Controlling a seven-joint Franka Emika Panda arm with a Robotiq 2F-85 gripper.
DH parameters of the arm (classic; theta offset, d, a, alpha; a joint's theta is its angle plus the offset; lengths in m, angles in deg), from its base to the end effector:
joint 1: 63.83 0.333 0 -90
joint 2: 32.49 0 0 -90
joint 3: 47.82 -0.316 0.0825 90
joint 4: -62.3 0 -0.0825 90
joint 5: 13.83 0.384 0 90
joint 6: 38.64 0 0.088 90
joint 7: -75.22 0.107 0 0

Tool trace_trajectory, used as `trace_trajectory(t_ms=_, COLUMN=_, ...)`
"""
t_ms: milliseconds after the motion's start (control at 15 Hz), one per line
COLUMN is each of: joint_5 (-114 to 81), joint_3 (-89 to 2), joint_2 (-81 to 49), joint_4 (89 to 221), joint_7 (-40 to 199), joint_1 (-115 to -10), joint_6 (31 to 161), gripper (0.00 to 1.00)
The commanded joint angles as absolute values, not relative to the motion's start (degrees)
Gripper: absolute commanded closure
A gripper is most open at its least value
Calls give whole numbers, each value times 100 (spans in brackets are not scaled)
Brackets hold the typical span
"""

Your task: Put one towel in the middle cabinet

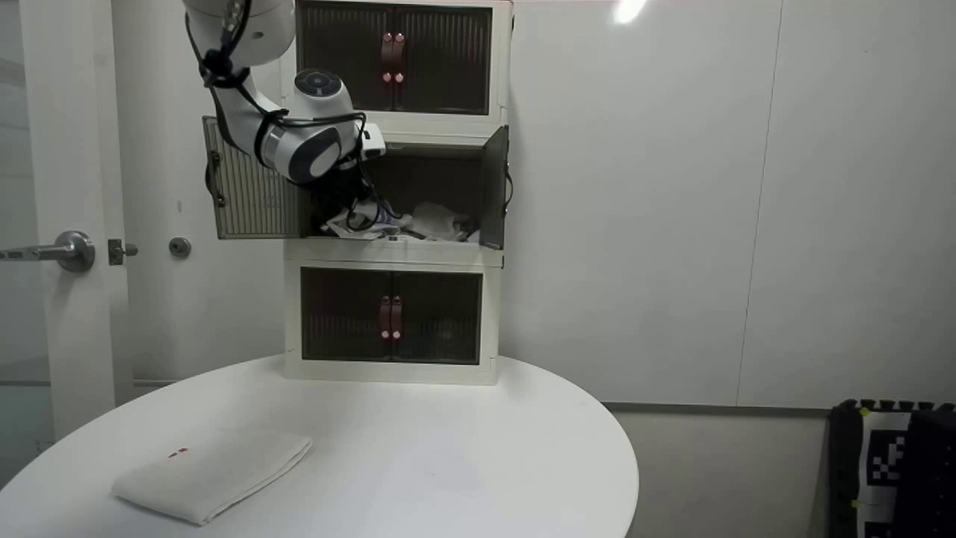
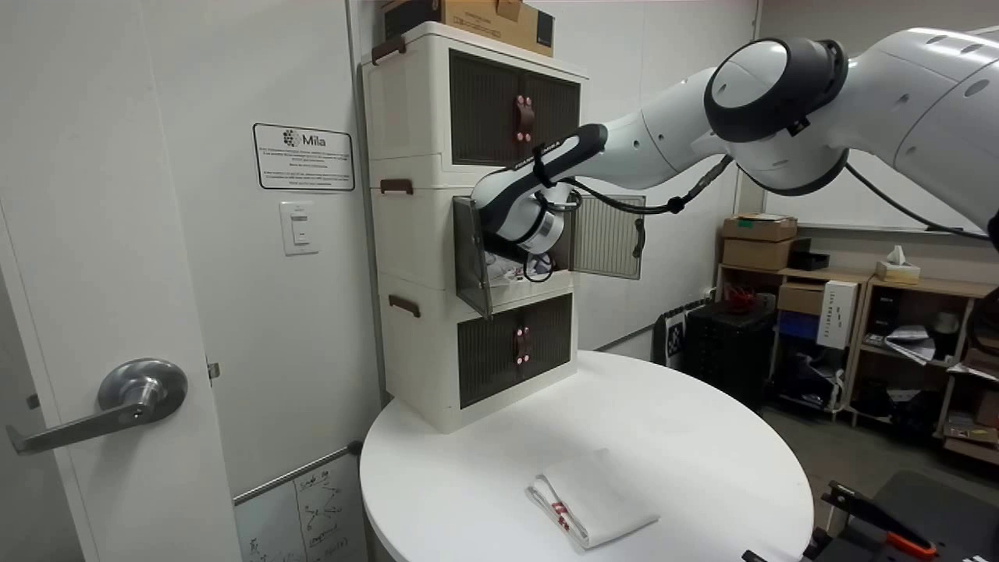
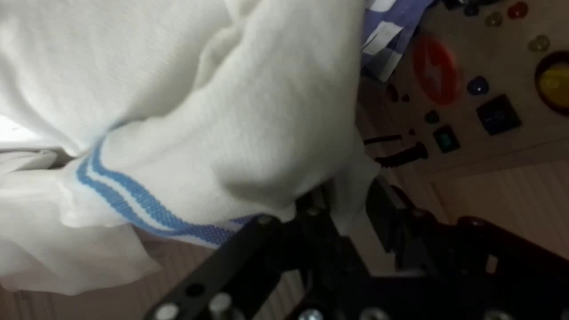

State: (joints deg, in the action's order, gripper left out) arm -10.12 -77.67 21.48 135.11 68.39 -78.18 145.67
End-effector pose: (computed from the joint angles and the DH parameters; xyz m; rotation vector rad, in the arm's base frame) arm 0.7975 0.0434 0.3553 -2.3928 0.1457 -1.4077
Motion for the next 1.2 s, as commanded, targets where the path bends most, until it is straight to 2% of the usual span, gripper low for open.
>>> trace_trajectory(t_ms=0, joint_5=-989, joint_3=-7839, joint_2=2094, joint_4=13610, joint_7=6851, joint_1=-7900, joint_6=14537, gripper=42)
trace_trajectory(t_ms=200, joint_5=-968, joint_3=-8345, joint_2=1822, joint_4=14139, joint_7=6804, joint_1=-8377, joint_6=14409, gripper=23)
trace_trajectory(t_ms=267, joint_5=-1011, joint_3=-8030, joint_2=2132, joint_4=13684, joint_7=6839, joint_1=-8081, joint_6=14522, gripper=14)
trace_trajectory(t_ms=333, joint_5=-1012, joint_3=-8078, joint_2=2125, joint_4=13727, joint_7=6835, joint_1=-8138, joint_6=14524, gripper=33)
trace_trajectory(t_ms=467, joint_5=-1012, joint_3=-8061, joint_2=2131, joint_4=13727, joint_7=6835, joint_1=-8150, joint_6=14524, gripper=17)
trace_trajectory(t_ms=733, joint_5=-1012, joint_3=-8061, joint_2=2136, joint_4=13727, joint_7=6835, joint_1=-8136, joint_6=14524, gripper=14)
trace_trajectory(t_ms=800, joint_5=-1012, joint_3=-8061, joint_2=2136, joint_4=13727, joint_7=6835, joint_1=-8136, joint_6=14524, gripper=4)
trace_trajectory(t_ms=933, joint_5=-991, joint_3=-8020, joint_2=1947, joint_4=13970, joint_7=6866, joint_1=-8192, joint_6=14383, gripper=0)
trace_trajectory(t_ms=1133, joint_5=-1014, joint_3=-8440, joint_2=1712, joint_4=14490, joint_7=6748, joint_1=-8591, joint_6=14462, gripper=0)
